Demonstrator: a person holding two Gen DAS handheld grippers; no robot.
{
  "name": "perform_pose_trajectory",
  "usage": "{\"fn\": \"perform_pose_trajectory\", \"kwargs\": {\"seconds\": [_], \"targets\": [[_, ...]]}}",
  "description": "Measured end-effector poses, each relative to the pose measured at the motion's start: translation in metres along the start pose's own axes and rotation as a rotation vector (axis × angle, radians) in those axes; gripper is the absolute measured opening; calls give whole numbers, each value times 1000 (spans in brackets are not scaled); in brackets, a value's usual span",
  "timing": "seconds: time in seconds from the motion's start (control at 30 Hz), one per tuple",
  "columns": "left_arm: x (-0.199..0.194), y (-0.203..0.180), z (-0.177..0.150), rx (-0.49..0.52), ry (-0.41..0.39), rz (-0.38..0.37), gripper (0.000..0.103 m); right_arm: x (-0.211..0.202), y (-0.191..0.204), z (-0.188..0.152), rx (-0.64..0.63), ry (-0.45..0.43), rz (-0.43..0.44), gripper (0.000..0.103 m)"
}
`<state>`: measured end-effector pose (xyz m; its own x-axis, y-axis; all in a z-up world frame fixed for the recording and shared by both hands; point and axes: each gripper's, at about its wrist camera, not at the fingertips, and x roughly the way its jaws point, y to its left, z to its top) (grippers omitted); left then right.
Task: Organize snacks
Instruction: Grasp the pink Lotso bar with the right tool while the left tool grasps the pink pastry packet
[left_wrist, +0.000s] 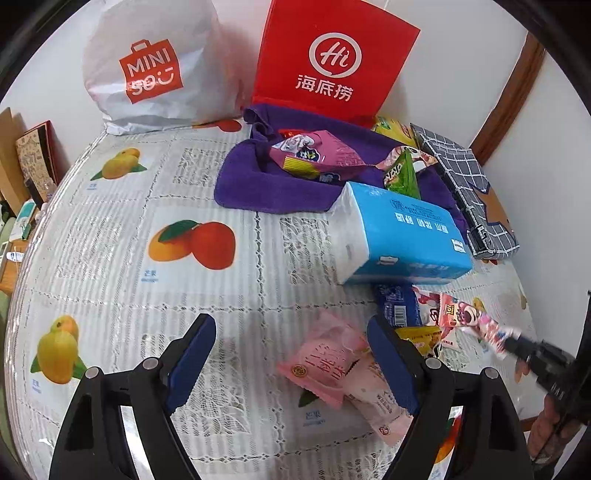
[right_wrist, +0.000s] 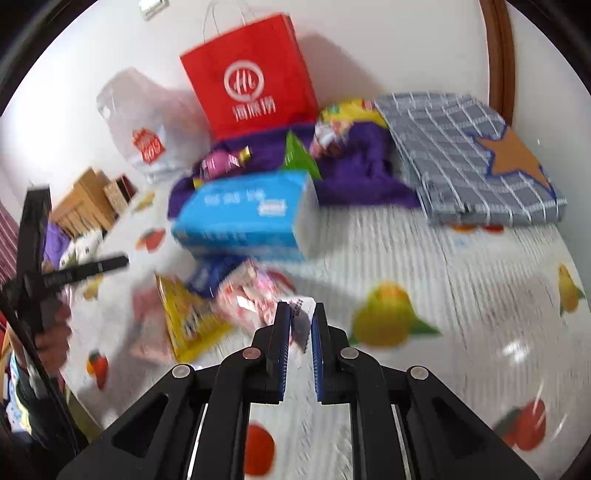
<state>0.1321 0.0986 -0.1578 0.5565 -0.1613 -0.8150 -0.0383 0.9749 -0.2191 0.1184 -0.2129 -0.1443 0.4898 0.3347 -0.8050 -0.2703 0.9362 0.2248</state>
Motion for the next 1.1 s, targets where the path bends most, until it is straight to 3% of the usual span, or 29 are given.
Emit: {"fn": "perform_pose_trajectory", "kwargs": {"seconds": [0.07,0.2,0.3,0.47,0.63,0.73,0.77,0.83,1.1], "targets": [[1,-1,-1,-1,2,-3,83,-2,2,-7,-34,13,-26,17],[2,-2,-2,-5,4,-6,83,-14,9,-7,-86,-67,-73,42],[1,-2,-3,0,6,-4,83,-15,18,3,-109,-113,-34,48],[-4,3,-5,-2,-3,10,83,17,30,12,-161,-86,-44,48],[-8,15,-9,-14,-10,36,83,47,12,5,-109,-17,-131,48],[-5,19,-11,-32,-1,29,83,58,1,-1,-72,23,-135,45],[-3,19,-11,-38,6,24,83,59,0,-3,-73,23,-144,43],[2,16,-11,-36,17,9,83,59,0,-6,-86,-11,-191,27],[35,-16,-20,95,85,23,83,64,-11,-2,-59,-67,-240,23]]}}
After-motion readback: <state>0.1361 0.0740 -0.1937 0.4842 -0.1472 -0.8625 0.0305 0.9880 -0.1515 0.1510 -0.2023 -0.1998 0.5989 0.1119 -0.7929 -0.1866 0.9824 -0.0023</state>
